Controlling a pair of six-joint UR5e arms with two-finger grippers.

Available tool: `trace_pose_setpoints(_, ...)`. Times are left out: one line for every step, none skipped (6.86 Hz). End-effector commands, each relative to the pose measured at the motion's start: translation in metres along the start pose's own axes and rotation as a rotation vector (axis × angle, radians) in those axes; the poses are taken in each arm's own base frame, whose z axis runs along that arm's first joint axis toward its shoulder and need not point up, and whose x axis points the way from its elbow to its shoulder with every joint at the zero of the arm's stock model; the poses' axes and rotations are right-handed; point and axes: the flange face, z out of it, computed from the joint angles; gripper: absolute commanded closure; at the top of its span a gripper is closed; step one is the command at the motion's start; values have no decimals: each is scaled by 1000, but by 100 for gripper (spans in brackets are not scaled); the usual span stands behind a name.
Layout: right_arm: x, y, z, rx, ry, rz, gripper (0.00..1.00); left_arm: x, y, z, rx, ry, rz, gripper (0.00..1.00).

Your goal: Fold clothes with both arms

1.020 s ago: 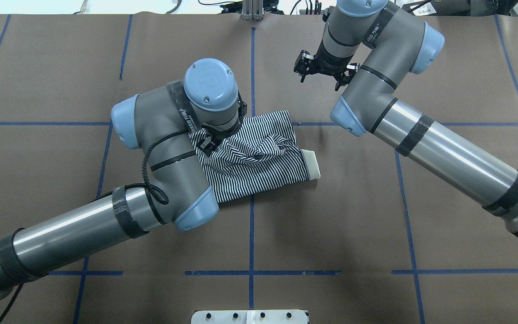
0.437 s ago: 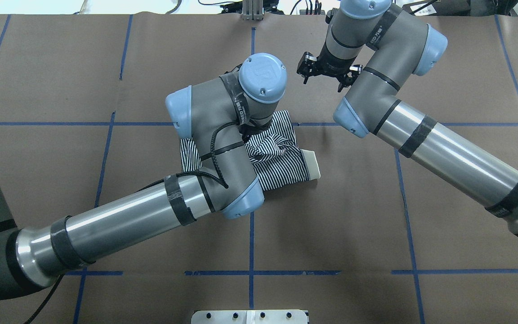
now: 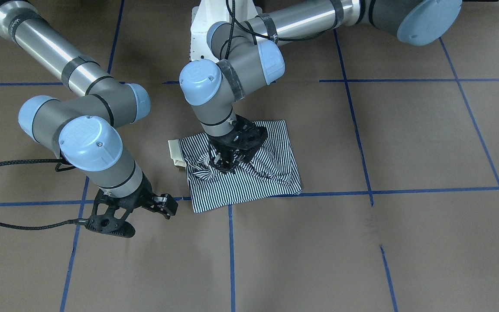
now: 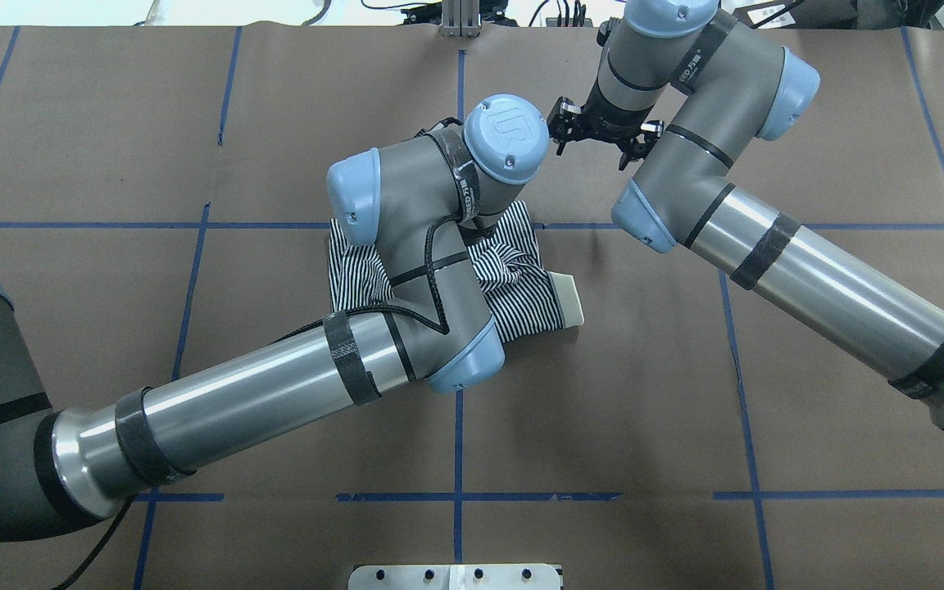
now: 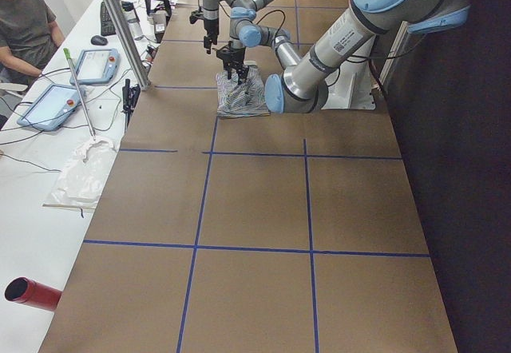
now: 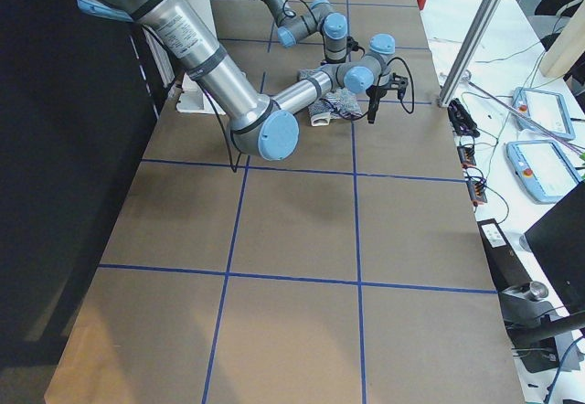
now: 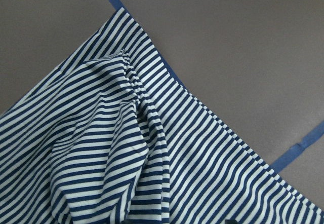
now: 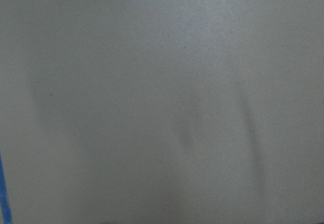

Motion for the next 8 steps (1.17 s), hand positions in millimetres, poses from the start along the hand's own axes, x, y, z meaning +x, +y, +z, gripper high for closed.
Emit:
trace_pose_setpoints(16, -2, -3, -9, -5, 9, 0, -1, 0, 3, 8, -16, 14, 36)
trace_pose_setpoints(25, -8, -6, -16, -8, 4, 0, -1, 1, 5, 8, -18, 15, 37)
trace_pose_setpoints(38, -17, -8, -25, -9, -2, 0, -2, 5, 5, 6, -20, 19, 39)
trace_pose_setpoints(49, -21, -9, -38, -11, -5, 0, -3, 6, 5, 9, -28, 19, 40)
trace_pose_setpoints(50, -22, -9, -38, -10, -3, 0, -4, 12, 4, 7, -34, 23, 41)
trace_pose_setpoints(51, -22, -8, -37, -8, -2, 0, -5, 15, 2, 11, -46, 25, 41)
trace_pose_setpoints(52, -22, -8, -37, -7, -1, 0, -5, 17, 1, 12, -50, 26, 41)
trace_pose_setpoints(52, -22, -7, -37, -6, -2, 0, -8, 23, 3, 10, -54, 32, 41)
